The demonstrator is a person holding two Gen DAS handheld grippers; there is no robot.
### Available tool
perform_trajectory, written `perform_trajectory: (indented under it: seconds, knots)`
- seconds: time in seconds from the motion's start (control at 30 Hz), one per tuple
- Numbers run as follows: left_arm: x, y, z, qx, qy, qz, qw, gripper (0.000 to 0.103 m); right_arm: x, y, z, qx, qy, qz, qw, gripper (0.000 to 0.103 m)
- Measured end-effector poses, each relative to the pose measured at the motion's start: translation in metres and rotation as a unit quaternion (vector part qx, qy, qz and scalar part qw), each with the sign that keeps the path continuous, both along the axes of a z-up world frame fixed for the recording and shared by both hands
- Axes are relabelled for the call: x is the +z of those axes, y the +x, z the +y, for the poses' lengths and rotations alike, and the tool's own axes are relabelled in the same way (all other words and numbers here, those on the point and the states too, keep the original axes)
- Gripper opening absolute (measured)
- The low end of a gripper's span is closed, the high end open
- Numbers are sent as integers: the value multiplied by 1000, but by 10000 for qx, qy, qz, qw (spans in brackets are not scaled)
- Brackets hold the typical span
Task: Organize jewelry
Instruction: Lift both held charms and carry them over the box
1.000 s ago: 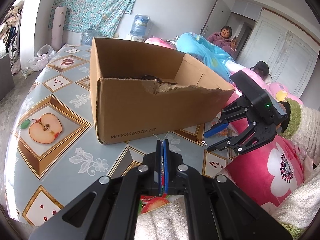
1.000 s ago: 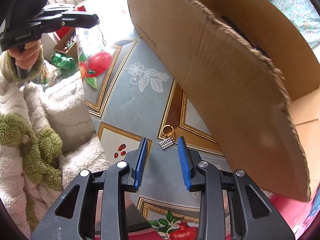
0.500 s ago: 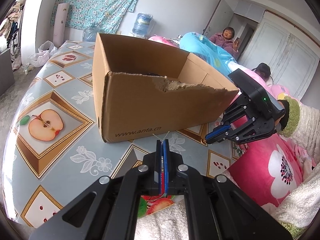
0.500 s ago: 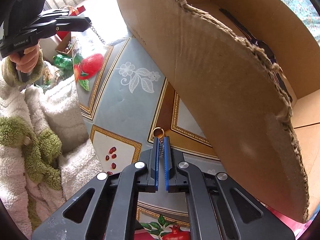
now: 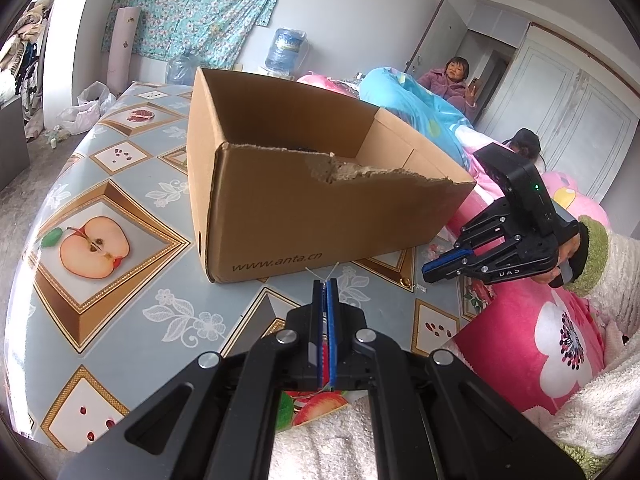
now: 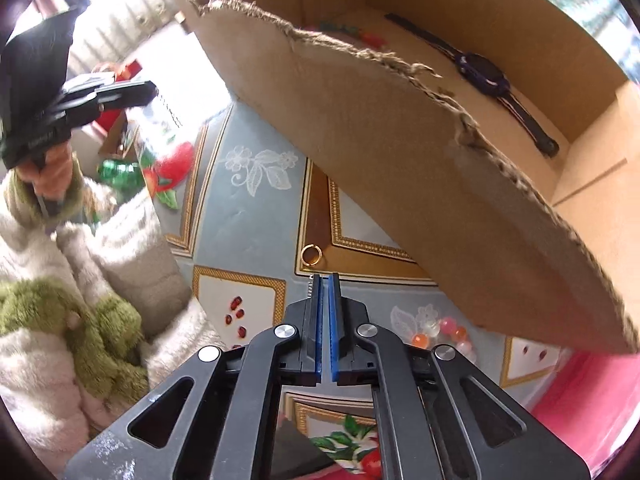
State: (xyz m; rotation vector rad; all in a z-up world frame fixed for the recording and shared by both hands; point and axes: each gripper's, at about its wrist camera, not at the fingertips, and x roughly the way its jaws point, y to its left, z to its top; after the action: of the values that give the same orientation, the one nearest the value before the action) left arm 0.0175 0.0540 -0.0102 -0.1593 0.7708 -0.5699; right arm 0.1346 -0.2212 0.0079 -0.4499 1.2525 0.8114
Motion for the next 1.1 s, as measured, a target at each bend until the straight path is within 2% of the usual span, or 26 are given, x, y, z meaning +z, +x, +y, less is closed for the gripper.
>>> perform_trajectory:
  seconds: [0.07,0.17,0.27,0.3,0.43,0.77,0.9,1.1]
  knots:
    - [0,0,0,-12,-12,2,10000,1,-4,-6,1,-3,-64,-31,10000,21]
    - [0,0,0,-34,-10,11,10000,1,-7,-12,6,-71,-195,-182,9996,20]
    - [0,-1,-1,-33,-18,7,10000,1,-7,-13,12,-170,-421,-314,9985,11]
    - [0,0,-1,-29,-25,10,10000,1,-6,-15,14,-151,-456,-292,9984,3]
    - [0,-1,0,7,-83,6,10000,1,-4,-21,22,-217,-675,-455,9964,3]
    - [6,-8,4,-6,-94,-105,9999,1,2,-22,18,-542,-602,-514,9954,2]
    - [16,-15,5,18,-99,-226,9997,1,22,-32,9,-638,-436,-712,9945,2]
    - [57,-31,-2,-89,-142,-793,9967,1,93,-53,6,-634,319,-1367,9881,2]
